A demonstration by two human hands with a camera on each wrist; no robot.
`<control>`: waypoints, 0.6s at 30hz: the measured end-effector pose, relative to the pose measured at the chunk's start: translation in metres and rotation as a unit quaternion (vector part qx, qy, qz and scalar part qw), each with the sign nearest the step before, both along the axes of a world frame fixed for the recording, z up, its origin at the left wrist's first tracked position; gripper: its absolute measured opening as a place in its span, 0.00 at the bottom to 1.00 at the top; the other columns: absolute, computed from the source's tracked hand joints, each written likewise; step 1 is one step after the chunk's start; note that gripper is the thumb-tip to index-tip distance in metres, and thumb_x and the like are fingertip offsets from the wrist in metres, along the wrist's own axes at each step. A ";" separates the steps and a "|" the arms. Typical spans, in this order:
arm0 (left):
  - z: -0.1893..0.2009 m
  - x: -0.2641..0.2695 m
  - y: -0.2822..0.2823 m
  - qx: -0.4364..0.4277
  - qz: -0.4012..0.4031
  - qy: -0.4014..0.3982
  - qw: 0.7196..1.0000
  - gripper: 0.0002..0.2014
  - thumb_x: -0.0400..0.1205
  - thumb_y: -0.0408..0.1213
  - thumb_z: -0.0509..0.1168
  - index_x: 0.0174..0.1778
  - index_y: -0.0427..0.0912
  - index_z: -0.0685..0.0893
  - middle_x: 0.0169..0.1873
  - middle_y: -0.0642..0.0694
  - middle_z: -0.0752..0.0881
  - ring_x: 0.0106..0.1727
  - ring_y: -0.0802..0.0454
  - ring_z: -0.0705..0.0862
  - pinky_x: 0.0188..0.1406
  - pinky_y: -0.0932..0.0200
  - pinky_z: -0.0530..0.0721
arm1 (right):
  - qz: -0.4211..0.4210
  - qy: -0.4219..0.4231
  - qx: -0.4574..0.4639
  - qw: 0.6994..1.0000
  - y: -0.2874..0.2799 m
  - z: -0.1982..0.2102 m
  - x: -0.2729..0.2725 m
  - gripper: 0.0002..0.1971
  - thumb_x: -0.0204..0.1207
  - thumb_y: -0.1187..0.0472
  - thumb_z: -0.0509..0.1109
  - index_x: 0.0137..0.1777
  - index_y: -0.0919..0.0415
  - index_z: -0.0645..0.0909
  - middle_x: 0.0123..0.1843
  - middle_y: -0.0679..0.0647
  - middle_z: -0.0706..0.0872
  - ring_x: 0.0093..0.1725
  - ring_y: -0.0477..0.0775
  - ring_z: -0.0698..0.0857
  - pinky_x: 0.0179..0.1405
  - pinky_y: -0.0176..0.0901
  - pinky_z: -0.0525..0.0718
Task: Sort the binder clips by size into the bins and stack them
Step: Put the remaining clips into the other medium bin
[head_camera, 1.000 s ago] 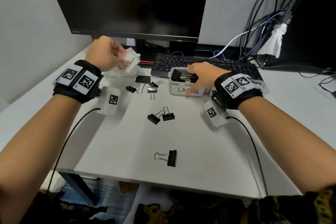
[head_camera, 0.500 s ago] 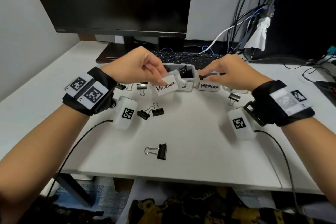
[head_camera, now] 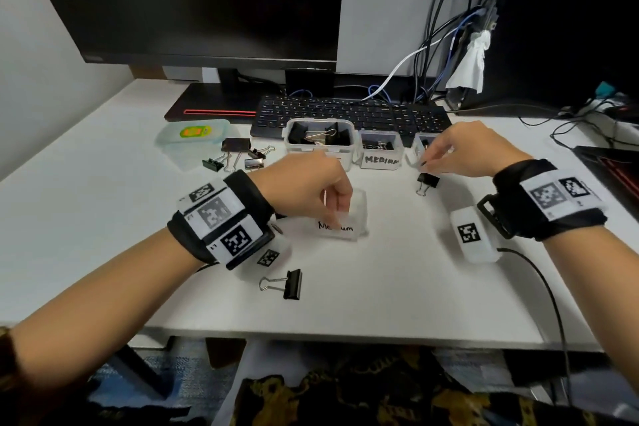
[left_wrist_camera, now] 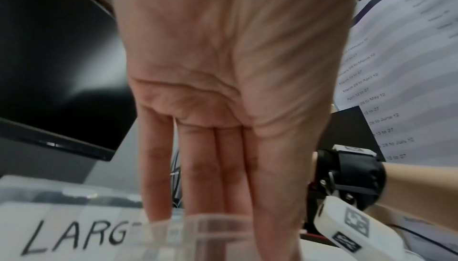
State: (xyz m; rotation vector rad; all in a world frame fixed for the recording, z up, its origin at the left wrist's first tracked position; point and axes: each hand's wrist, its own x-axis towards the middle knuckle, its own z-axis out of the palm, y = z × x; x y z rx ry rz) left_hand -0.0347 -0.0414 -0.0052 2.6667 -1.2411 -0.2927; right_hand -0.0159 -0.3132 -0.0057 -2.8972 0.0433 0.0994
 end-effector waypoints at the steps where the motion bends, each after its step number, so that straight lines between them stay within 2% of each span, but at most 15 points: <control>1: -0.005 0.000 -0.001 0.014 -0.001 0.012 1.000 0.09 0.72 0.47 0.77 0.43 0.49 0.88 0.36 0.57 0.88 0.30 0.73 0.79 0.38 0.61 0.81 | -0.013 0.005 -0.010 1.000 0.000 -0.002 0.001 0.09 0.71 0.49 0.78 0.49 0.49 0.91 0.50 0.49 0.89 0.54 0.56 0.85 0.57 0.52 0.85; 3: -0.009 -0.001 -0.001 -0.005 0.006 0.064 0.998 0.14 0.69 0.48 0.79 0.45 0.46 0.88 0.38 0.53 0.89 0.32 0.70 0.82 0.37 0.64 0.82 | -0.031 0.021 -0.023 0.999 0.001 -0.007 0.003 0.13 0.70 0.49 0.79 0.52 0.50 0.89 0.53 0.51 0.88 0.56 0.57 0.84 0.59 0.52 0.84; 5: -0.004 -0.001 0.003 -0.081 0.027 0.113 0.990 0.16 0.71 0.46 0.79 0.49 0.42 0.89 0.40 0.49 0.91 0.37 0.64 0.87 0.38 0.69 0.84 | -0.038 0.041 -0.040 0.998 0.004 -0.011 0.004 0.17 0.67 0.46 0.80 0.54 0.49 0.87 0.56 0.51 0.85 0.57 0.57 0.83 0.60 0.53 0.84; 7: 0.006 0.003 0.012 -0.163 0.048 0.091 0.981 0.12 0.75 0.43 0.76 0.49 0.40 0.89 0.40 0.49 0.91 0.41 0.60 0.89 0.39 0.75 0.82 | -0.038 0.058 -0.044 0.997 0.007 -0.013 0.003 0.19 0.65 0.46 0.81 0.55 0.49 0.86 0.56 0.49 0.82 0.54 0.56 0.84 0.59 0.53 0.85; 9: 0.013 0.012 0.026 -0.199 0.067 0.035 0.977 0.08 0.77 0.41 0.74 0.49 0.41 0.90 0.40 0.48 0.91 0.42 0.59 0.89 0.38 0.78 0.79 | -0.034 0.074 -0.031 0.996 0.011 -0.014 0.002 0.19 0.64 0.48 0.82 0.54 0.51 0.86 0.53 0.48 0.80 0.48 0.55 0.86 0.54 0.53 0.88; 10: 0.016 0.017 0.034 -0.192 0.077 0.016 0.978 0.08 0.78 0.41 0.73 0.48 0.42 0.90 0.40 0.48 0.91 0.41 0.58 0.89 0.38 0.77 0.80 | -0.031 0.080 -0.026 0.996 0.013 -0.015 0.001 0.19 0.65 0.50 0.83 0.54 0.52 0.86 0.53 0.47 0.80 0.45 0.54 0.87 0.52 0.52 0.89; 13: 0.012 0.031 0.058 -0.096 0.117 0.018 0.988 0.10 0.75 0.44 0.75 0.50 0.47 0.88 0.41 0.51 0.90 0.41 0.58 0.88 0.40 0.64 0.84 | -0.027 0.087 -0.001 0.996 0.017 -0.017 0.003 0.15 0.65 0.57 0.83 0.50 0.56 0.85 0.48 0.49 0.80 0.39 0.52 0.86 0.46 0.49 0.91; 16: 0.002 0.035 0.069 -0.026 0.161 0.043 0.986 0.19 0.68 0.48 0.80 0.52 0.47 0.88 0.41 0.51 0.89 0.43 0.53 0.88 0.45 0.55 0.85 | -0.015 0.100 0.030 0.994 0.024 -0.020 0.003 0.07 0.71 0.65 0.79 0.46 0.62 0.85 0.44 0.54 0.85 0.33 0.49 0.86 0.35 0.42 0.89; 18: -0.003 0.034 0.072 0.030 0.182 0.064 0.981 0.27 0.62 0.54 0.82 0.55 0.51 0.86 0.44 0.53 0.87 0.45 0.54 0.86 0.51 0.50 0.87 | -0.005 0.102 0.045 0.994 0.030 -0.022 0.002 0.03 0.74 0.67 0.75 0.46 0.63 0.84 0.43 0.56 0.88 0.33 0.47 0.87 0.34 0.38 0.88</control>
